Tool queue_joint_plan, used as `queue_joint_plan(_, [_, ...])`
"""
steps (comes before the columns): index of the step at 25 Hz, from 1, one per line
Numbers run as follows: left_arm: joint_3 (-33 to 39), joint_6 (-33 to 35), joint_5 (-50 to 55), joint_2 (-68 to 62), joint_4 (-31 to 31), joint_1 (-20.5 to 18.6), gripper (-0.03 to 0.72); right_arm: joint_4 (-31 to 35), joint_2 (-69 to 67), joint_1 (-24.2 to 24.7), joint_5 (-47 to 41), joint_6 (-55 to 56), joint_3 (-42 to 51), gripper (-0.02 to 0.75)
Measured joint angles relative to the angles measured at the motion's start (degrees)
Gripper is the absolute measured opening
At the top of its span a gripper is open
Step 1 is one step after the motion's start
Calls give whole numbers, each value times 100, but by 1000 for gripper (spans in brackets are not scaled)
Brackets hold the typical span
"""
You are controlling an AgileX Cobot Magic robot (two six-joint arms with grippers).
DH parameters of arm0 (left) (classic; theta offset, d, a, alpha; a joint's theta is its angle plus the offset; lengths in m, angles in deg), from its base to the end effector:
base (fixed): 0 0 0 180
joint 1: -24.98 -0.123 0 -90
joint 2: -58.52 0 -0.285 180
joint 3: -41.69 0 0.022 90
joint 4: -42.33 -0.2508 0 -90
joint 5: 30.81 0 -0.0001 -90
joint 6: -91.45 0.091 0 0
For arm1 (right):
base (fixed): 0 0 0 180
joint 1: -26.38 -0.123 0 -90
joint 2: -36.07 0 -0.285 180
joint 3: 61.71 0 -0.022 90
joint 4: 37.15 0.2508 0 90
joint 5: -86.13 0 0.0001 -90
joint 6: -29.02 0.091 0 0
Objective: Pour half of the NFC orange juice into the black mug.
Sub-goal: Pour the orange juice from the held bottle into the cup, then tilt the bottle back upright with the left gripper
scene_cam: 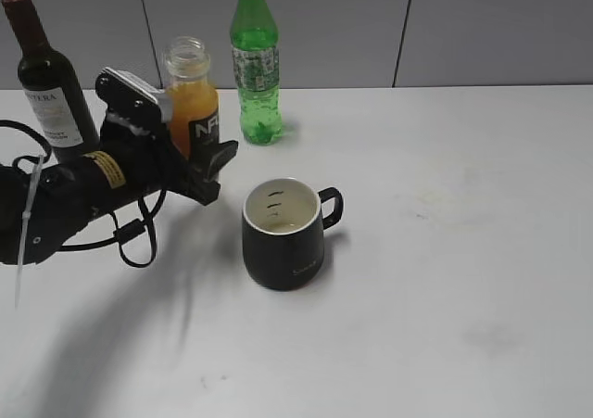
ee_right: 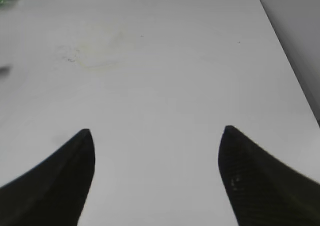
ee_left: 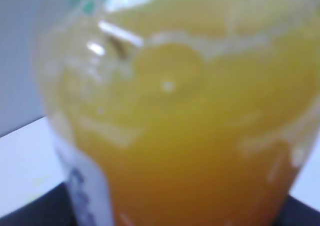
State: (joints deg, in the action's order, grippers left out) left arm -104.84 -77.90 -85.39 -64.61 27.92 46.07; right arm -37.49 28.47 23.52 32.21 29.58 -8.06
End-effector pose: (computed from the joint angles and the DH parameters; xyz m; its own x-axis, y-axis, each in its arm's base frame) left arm 0.3315 -0.1476 0.1203 -0.0208 0.3518 -0.9358 0.5754 0.7697 0.2766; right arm 0.0091 0.0000 0.2618 -0.4250 -0.0149 -0.9050 -0.0429 0.9991 0.0036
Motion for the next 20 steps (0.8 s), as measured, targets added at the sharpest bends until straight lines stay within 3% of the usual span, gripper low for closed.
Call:
queue_joint_plan(8, [-16, 670, 270, 0, -21, 17, 469, 0, 0, 0, 0, 0, 0, 585])
queue_joint_plan(20, [-153, 2397, 577, 0, -6, 17, 469, 0, 0, 0, 0, 0, 0, 585])
